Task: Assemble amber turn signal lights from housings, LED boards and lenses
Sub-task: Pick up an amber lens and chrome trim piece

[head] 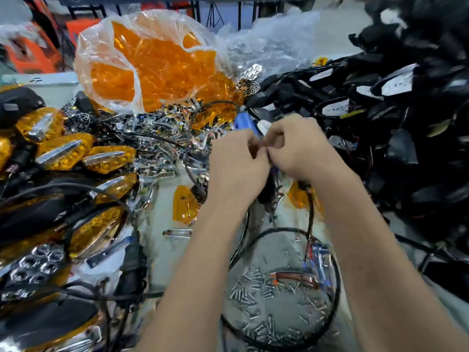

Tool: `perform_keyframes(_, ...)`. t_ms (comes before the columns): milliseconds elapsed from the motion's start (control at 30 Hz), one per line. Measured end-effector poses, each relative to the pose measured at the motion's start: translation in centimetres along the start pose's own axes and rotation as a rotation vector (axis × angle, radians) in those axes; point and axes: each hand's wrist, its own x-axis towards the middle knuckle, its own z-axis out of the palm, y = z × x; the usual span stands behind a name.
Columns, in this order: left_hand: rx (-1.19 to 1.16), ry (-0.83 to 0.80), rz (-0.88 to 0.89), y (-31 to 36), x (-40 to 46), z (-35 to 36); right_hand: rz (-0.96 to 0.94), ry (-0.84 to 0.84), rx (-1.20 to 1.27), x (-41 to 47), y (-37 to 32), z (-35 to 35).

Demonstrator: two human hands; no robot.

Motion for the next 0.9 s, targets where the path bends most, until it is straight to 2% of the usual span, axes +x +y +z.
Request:
perform_keyframes(167, -0.027, -0.092, 0.081, 3.5, 1.0, 3.8, 0.152, 0.222, -0.105, -0.7, 4.9, -3.9)
perform_keyframes(233, 0.037, -0.182, 0.096, 4.4, 1.2, 5.4, 0.230, 0.253, -0.118, -0.7, 6.4, -5.1)
perform_keyframes(367, 0.074, -0.278, 0.087, 5.3, 1.0, 7.8, 0.309, 0.109, -0.113, -1.0, 7.7, -6.0)
perform_keyframes(500, -0.011, -0.167, 0.051, 6.6, 0.5, 8.8, 0.254, -0.092, -0.118, -2.2, 7.6, -5.8)
perform_keyframes(567, -0.077, -0.116, 0.053, 7.6, 0.8, 9.0, 0.219, -0.090, -0.083, -2.9, 7.6, -6.3)
perform_keyframes(767, -0.378, -0.044, 0.094, 12.9, 3.0, 9.2, 0.110, 0.301, -0.056, -4.5, 7.0, -12.0)
perform_keyframes(900, -0.445, -0.051, 0.142, 17.7, 4.3, 10.3, 0.162, 0.552, -0.105, -3.5, 7.9, -16.5)
